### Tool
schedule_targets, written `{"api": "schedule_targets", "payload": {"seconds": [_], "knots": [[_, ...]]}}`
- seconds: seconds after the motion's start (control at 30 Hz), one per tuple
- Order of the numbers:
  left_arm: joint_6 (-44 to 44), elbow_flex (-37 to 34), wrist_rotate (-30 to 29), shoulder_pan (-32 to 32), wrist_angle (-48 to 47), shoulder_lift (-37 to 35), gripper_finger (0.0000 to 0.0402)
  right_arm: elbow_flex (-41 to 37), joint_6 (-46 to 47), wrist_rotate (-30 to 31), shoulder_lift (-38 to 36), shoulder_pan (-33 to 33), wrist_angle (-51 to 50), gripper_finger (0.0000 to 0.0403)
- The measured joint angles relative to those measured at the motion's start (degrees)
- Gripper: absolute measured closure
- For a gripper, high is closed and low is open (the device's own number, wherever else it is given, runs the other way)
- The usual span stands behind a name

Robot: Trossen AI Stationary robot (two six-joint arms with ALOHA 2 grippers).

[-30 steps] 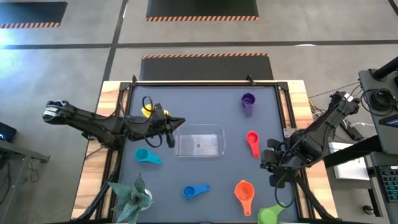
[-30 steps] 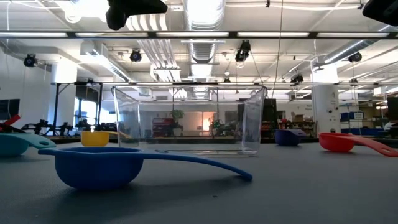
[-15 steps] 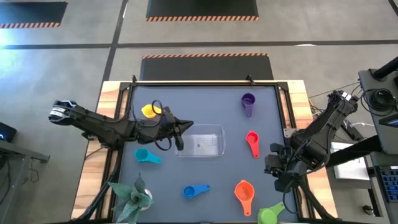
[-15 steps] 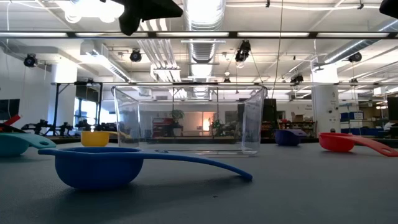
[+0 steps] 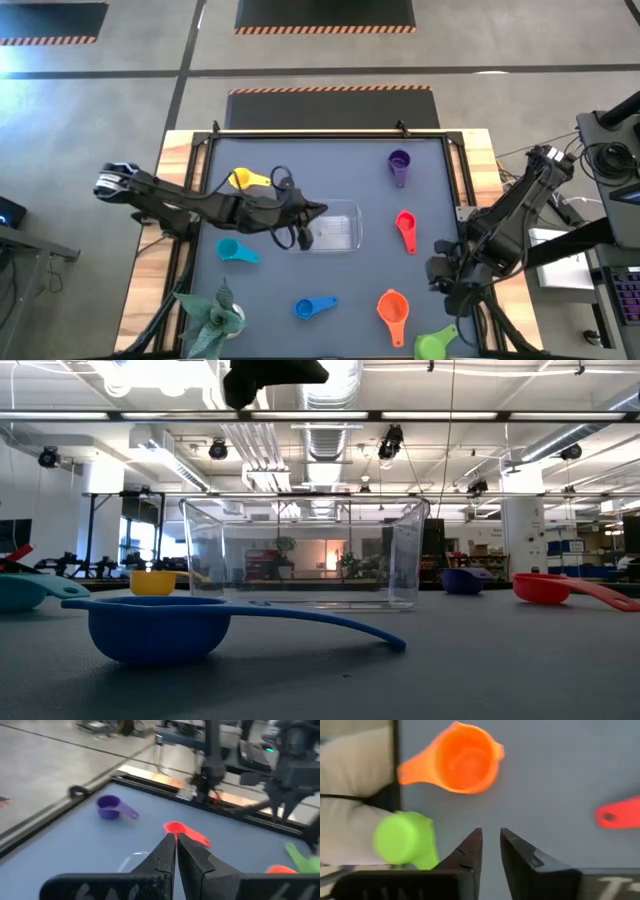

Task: Nest measuring cups in basket
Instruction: Stack the green measuring cup on top of the orange measuring cup

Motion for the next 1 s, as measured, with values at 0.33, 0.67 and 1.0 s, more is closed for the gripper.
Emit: {"api": "schedule_targets", "payload": {"seconds": [0.33,0.67,1.0], "knots": [[-1.3,3.5,3.7,-2.4,-1.1,4.0,0.0402,0.5,1.6,-11.8,9.5,3.3,6.8,0.0238],[-6.0,2.7,3.3,-5.7,0.3,4.2,0.0402,8.4,2.9,-16.0,24.7,6.9,7.0,0.0182],[-5.9,2.7,-1.6,-9.6,1.4,4.2,0.0402,23.2,0.3,-16.0,36.1,10.5,6.9,0.0179]]}}
